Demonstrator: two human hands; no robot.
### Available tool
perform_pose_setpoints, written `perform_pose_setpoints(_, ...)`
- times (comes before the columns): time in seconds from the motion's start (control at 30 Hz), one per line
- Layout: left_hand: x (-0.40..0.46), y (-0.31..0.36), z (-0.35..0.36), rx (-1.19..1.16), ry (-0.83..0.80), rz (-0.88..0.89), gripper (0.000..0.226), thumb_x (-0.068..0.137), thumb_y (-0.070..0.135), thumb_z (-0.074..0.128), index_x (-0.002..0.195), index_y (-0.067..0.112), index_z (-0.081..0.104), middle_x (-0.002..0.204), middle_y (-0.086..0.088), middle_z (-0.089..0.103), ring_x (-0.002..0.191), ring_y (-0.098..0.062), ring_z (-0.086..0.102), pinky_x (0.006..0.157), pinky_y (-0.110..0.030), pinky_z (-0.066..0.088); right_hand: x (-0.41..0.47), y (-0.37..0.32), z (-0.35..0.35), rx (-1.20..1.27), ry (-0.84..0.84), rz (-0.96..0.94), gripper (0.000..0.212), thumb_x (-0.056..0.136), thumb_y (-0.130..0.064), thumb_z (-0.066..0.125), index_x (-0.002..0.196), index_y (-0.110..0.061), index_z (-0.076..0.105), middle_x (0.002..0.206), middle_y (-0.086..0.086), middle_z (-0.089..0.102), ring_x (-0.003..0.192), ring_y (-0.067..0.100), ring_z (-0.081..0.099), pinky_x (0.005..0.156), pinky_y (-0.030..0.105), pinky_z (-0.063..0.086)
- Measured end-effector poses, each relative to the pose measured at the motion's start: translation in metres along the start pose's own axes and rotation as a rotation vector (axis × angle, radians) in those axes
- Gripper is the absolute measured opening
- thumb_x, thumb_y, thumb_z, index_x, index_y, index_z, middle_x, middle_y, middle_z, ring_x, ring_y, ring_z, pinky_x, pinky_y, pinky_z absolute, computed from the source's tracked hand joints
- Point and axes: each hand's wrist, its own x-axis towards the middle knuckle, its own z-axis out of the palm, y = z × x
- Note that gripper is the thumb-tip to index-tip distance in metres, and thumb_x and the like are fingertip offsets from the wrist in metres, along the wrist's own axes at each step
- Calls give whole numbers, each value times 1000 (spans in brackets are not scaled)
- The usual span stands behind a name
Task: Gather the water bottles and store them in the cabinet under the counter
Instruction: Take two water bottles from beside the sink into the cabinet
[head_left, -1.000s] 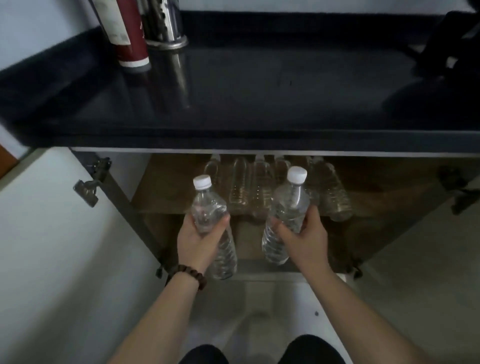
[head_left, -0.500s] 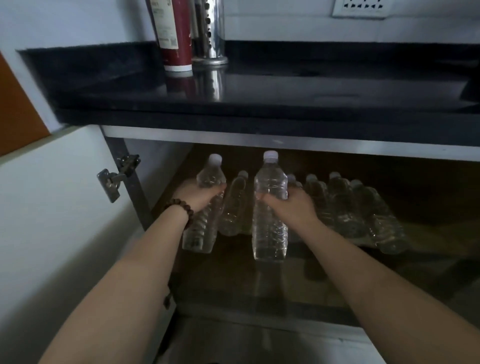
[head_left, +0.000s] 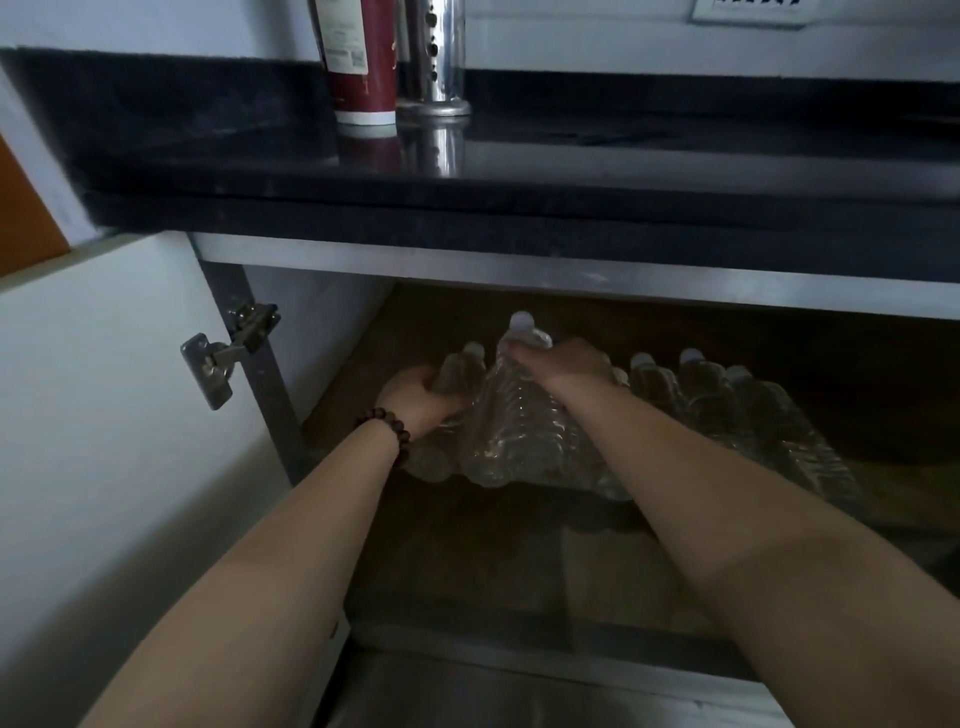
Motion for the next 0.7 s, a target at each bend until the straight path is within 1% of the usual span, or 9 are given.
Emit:
perform_pose_setpoints(0.07, -6, -6, 3, -52, -11, 47, 65, 85, 47, 67, 140, 20, 46, 135, -4, 53, 116, -21, 54, 93, -35, 46, 4, -1, 2, 1, 23, 6, 74, 75, -74, 55, 124, -18, 57, 117, 7, 62, 103, 26, 58, 82, 33, 41)
perform_pose_setpoints(0.2, -15, -20, 12, -137, 19, 152, 54, 89, 44, 63, 136, 21, 49, 116, 5, 53, 103, -12, 52, 95, -36, 47, 7, -2, 1, 13, 37, -8, 77, 77, -74, 54, 127, -15, 55, 121, 9, 61, 92, 23, 53, 77, 31, 37)
perform_pose_setpoints(0.3, -19, -29, 20, -154, 135, 275, 49, 90, 45, 60, 133, 25, 51, 124, 6, 53, 114, -13, 52, 97, -37, 47, 0, 2, -3, -62, 13, -43, 69, 84, -66, 54, 129, -14, 51, 121, 8, 58, 103, 24, 56, 79, 31, 37)
perform_pose_setpoints(0.37, -23, -31, 25, -133, 206, 391, 54, 88, 56, 54, 134, 29, 50, 133, 6, 51, 123, -14, 48, 102, -41, 44, -5, 9, -2, -143, -8, -132, 54, 89, -59, 52, 123, -18, 54, 111, 4, 59, 93, 17, 56, 76, 31, 40)
perform_pose_setpoints(0.4, -26, -31, 28, -94, 224, 458, 59, 85, 63, 51, 135, 31, 48, 138, 5, 48, 126, -14, 45, 104, -42, 42, -8, 15, -2, -148, -7, -196, 48, 90, -56, 52, 123, -21, 54, 112, 2, 60, 93, 15, 55, 78, 31, 41)
perform_pose_setpoints(0.5, -40, -22, 42, 131, 274, 666, 66, 82, 67, 47, 138, 33, 43, 144, 0, 42, 134, -17, 37, 109, -45, 34, -22, 30, -5, -28, -21, -358, 45, 92, -48, 55, 131, -28, 50, 118, -6, 56, 108, 13, 52, 89, 32, 43)
perform_pose_setpoints(0.57, -52, -12, 56, 234, 349, 791, 63, 83, 62, 52, 137, 28, 46, 143, -3, 44, 134, -20, 37, 111, -45, 31, -28, 45, -13, -11, 15, -470, 46, 92, -47, 54, 133, -28, 48, 126, -3, 57, 118, 17, 51, 98, 37, 43)
perform_pose_setpoints(0.63, -64, 0, 74, 241, 401, 922, 56, 86, 53, 56, 132, 22, 52, 137, -5, 49, 130, -22, 42, 110, -42, 32, -34, 66, -27, -39, 115, -517, 50, 92, -39, 56, 139, -26, 44, 135, 3, 51, 126, 21, 46, 104, 38, 39)
perform_pose_setpoints(0.7, -74, 15, 95, 258, 377, 1037, 49, 87, 47, 58, 128, 19, 56, 131, -5, 53, 123, -22, 48, 105, -39, 38, -39, 98, -49, -131, 258, -508, 56, 90, -33, 59, 142, -23, 42, 145, 8, 41, 133, 23, 37, 108, 33, 32)
